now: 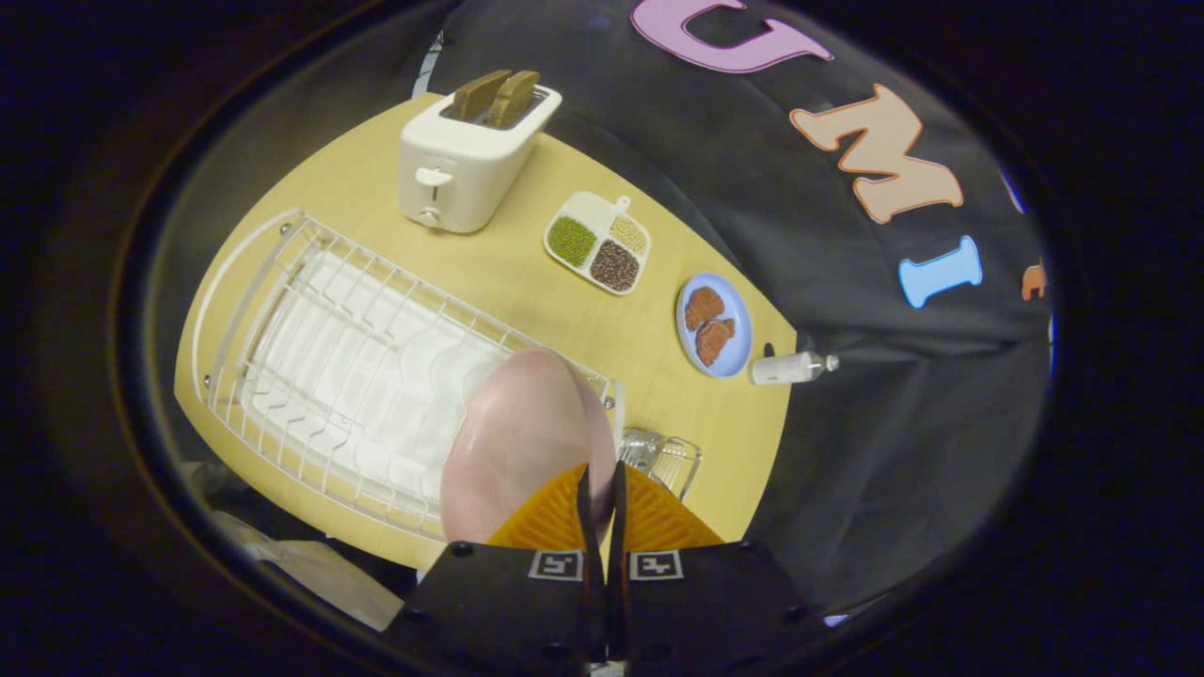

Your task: Take the plate from the dish rack, then take the spoon from the basket and place it into the plate.

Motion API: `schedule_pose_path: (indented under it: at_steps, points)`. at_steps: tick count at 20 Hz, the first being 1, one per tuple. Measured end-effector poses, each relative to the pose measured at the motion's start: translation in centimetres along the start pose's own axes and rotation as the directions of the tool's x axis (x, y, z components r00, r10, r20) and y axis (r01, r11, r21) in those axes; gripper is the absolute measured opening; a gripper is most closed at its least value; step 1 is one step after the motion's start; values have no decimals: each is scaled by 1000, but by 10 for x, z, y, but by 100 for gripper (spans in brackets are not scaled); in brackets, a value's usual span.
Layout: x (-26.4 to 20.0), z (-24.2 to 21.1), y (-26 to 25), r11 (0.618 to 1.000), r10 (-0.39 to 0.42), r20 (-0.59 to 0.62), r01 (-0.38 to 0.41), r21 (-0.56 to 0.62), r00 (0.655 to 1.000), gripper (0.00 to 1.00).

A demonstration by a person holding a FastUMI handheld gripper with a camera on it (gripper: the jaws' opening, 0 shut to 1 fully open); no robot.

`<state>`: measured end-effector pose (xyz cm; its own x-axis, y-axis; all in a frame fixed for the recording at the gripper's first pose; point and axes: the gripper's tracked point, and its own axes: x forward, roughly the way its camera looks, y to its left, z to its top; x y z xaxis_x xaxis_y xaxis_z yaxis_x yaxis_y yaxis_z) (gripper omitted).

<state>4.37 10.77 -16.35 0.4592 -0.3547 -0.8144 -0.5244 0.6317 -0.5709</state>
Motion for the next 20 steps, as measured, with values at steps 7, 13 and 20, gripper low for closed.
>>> schedule_pose_path:
  at_steps: [7,13,20]
  points:
    - [-29,-30,-27,978,30,95,-48,202,995,4]
    - [-39,-84,-51,868,28,216,-131,480,976,4]
    - [-26,-190,-87,692,-21,235,-155,705,972,3]
